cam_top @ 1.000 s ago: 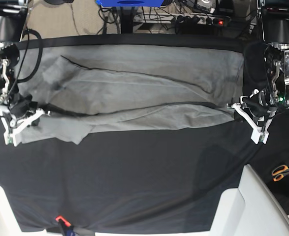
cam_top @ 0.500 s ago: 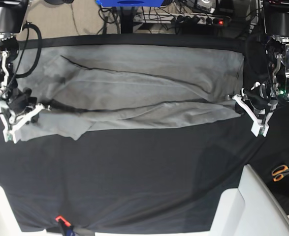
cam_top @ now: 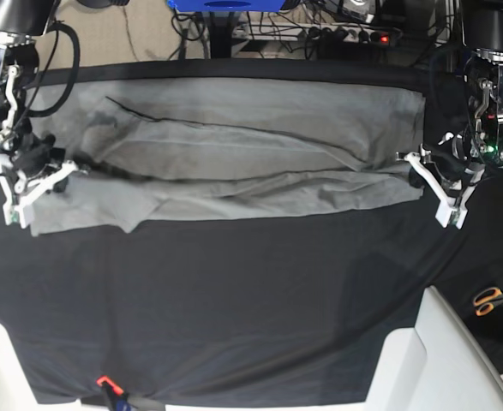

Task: Fold the T-shirt properly
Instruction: 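Lay the lifted hem over the collar half with both grippers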

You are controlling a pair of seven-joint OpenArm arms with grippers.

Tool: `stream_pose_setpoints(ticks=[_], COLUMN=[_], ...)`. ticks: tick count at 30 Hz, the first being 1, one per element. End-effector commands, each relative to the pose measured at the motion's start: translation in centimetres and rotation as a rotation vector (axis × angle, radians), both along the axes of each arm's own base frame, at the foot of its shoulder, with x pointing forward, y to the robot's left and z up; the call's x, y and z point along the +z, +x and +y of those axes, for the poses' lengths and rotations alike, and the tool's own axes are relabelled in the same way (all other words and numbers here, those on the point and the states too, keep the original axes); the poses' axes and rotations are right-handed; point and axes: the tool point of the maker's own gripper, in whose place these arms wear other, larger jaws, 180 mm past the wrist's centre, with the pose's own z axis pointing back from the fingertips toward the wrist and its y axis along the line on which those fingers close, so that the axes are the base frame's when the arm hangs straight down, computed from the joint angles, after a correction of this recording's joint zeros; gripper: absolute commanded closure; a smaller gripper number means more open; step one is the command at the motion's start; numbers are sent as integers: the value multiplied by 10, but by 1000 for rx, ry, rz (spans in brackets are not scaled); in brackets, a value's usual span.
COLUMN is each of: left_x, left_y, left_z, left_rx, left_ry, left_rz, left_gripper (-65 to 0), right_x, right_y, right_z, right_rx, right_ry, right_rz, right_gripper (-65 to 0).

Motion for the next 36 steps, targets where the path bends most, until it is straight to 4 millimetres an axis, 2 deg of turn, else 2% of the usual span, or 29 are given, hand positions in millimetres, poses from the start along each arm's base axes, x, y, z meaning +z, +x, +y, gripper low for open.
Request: stream_pose_setpoints(ticks=[1, 13, 22, 33, 36], left_x=[12, 10, 0, 5, 9], left_y=[9, 7, -8, -6, 1], left_z=[7, 8, 9, 17, 16], left_rx=[-2, -4, -5, -12, -44], left_ry=[16, 23, 23, 49, 67], left_rz=[-40, -31, 3, -2, -4], left_gripper=[0, 0, 0, 0, 0], right_x=[17, 13, 8, 8, 8], right_y=[12, -6, -13, -13, -13], right_z=[-4, 4, 4, 3, -1], right_rx=[0, 4, 4, 4, 3], right_ry=[-12, -6, -6, -8, -16], right_rz=[-67, -49, -31, -32, -31], right_gripper=[0, 0, 0, 0, 0])
